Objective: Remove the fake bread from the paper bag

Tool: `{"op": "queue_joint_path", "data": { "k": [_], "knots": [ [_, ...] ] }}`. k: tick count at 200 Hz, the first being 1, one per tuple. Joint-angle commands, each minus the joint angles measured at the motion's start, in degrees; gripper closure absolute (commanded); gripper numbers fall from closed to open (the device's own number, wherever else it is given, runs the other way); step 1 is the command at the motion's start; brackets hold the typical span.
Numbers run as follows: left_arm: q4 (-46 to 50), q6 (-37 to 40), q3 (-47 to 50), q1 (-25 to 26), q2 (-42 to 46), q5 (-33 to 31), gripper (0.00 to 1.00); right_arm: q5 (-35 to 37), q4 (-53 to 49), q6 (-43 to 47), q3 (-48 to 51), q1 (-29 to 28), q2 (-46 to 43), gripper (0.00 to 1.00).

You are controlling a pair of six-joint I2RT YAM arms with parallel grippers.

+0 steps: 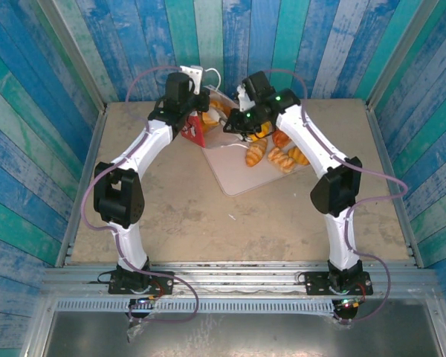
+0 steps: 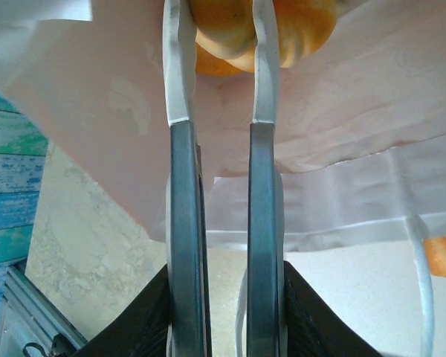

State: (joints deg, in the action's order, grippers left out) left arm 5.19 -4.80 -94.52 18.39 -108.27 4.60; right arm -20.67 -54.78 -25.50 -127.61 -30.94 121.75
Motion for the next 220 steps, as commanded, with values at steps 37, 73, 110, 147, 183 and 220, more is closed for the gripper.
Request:
{"op": "queue_joint_path", "data": {
  "k": [37, 73, 110, 147, 183, 220],
  "knots": [
    [2.02, -1.58, -0.52, 0.25, -1.95, -1.69, 1.0, 1.93, 1.35, 1.06, 5.75, 0.15, -8.11, 0.79],
    [2.75, -2.1, -1.09, 0.29, -2.3, -2.69, 1.0, 2.74, 1.26, 1.47, 9.32, 0.11, -12.75, 0.79],
    [3.32, -2.14, -1.98, 0.21, -2.91, -2.98, 1.0, 2.26, 0.25, 2.85, 12.46, -0.14, -18.4, 0.79],
    [3.25, -2.16, -2.43, 0.26, -3.14, -2.83, 1.0, 1.03, -0.3, 5.48, 16.27, -0.16, -25.46, 0.79],
    [3.42, -2.03, -2.51, 0.23, -3.25, -2.81, 1.0, 4.71, -0.78, 6.64, 20.82, -0.08, -32.65, 0.78],
    [3.47, -2.05, -2.67, 0.22, -3.25, -3.22, 1.0, 9.29, -6.05, 7.26, 21.53, 0.5, -37.51, 0.78]
  ]
}}
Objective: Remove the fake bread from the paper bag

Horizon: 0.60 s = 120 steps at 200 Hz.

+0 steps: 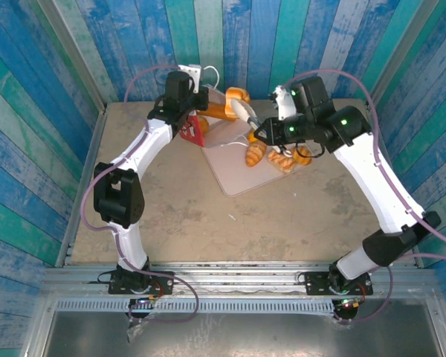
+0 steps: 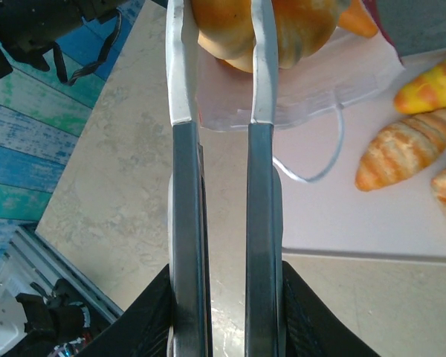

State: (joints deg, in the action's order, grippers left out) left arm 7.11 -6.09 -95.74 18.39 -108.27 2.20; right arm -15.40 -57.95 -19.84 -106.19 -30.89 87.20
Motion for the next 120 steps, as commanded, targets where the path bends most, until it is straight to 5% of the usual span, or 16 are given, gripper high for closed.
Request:
{"op": "queue_joint_path", "data": {
  "k": [1, 60, 120],
  "knots": [
    [1.61, -0.72, -1.45, 0.23, -3.21, -0.8, 1.0, 4.17, -3.05, 1.58, 0.15, 0.43, -3.06, 0.78],
    [1.98, -0.86, -1.63, 0.26, -3.52, -0.75, 1.0, 13.29, -15.71, 1.07, 0.04, 1.29, -3.99, 0.77],
    [2.16, -0.74, -1.46, 0.26, -3.03, -1.22, 1.0, 17.22, -26.16, 0.84, -0.06, 0.05, 5.58, 0.76]
  ]
}}
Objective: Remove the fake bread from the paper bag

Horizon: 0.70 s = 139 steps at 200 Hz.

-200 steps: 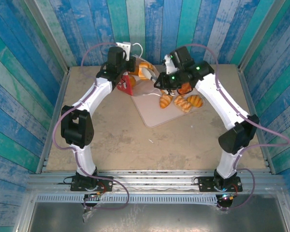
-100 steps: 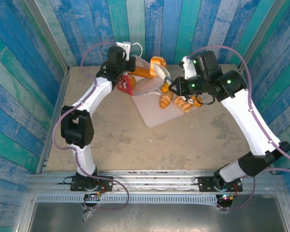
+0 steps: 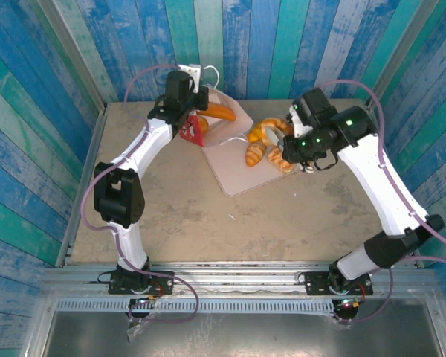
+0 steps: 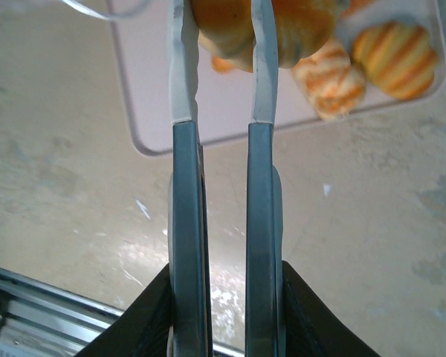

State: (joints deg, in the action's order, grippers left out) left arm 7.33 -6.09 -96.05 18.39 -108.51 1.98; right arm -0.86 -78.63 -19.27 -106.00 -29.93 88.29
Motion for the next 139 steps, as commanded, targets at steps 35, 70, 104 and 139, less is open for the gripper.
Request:
{"op": "queue_joint_path", "data": {
  "k": [35, 70, 104, 139],
  "knots": [
    [2.23, -0.54, -0.98, 0.26, -2.44, -1.77, 1.0, 7.47, -9.67, 2.0, -1.9, -6.15, 12.5, 0.77],
    [2.33, -0.66, -0.72, 0.24, -2.09, -2.88, 1.0, 8.08, -10.06, 3.87, -2.63, -7.59, 16.48, 0.77],
    [2.42, -1.36, -0.28, 0.26, -2.13, -4.28, 1.0, 8.02, -9.97, 5.02, -2.74, -7.64, 18.46, 0.76],
    [2.69, -1.65, -0.5, 0.24, -2.12, -5.38, 1.0, 8.31, -9.66, 5.64, -3.12, -7.65, 20.22, 0.75]
  ]
}}
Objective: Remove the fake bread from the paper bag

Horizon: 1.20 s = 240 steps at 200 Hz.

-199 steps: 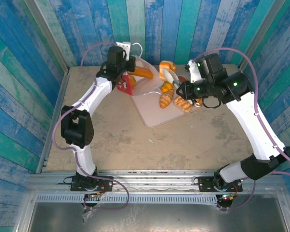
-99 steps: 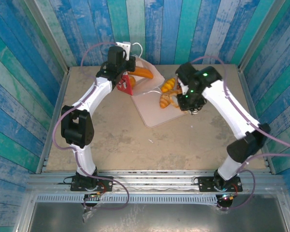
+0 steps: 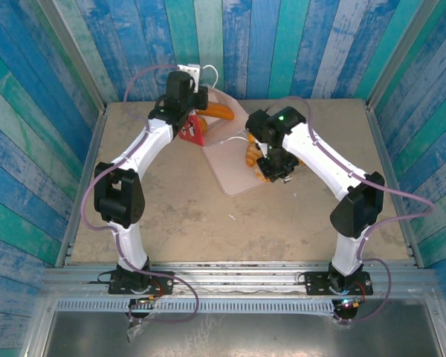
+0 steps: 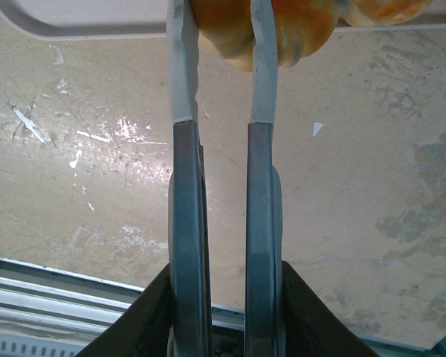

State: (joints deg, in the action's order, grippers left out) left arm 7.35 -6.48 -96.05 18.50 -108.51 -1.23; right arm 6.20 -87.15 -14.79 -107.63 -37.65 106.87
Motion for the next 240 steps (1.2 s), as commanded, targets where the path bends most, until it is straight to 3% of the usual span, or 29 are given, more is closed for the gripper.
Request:
{"op": "queue_joint_path", "data": {
  "k": [1, 136, 240],
  "knots": [
    [2.66, -1.25, -0.52, 0.13, -2.13, -2.13, 1.0, 1.22, -1.11, 1.16, -1.46, 0.05, 1.7, 0.75],
    [2.49, -1.04, -0.98, 0.13, -2.75, -0.44, 1.0, 2.76, -0.8, 1.91, -7.13, 0.04, 8.61, 0.69],
    [2.42, -1.15, -0.54, 0.14, -2.41, -0.2, 1.0, 4.01, -3.12, 2.0, -5.31, -0.22, 9.72, 0.69]
  ]
}}
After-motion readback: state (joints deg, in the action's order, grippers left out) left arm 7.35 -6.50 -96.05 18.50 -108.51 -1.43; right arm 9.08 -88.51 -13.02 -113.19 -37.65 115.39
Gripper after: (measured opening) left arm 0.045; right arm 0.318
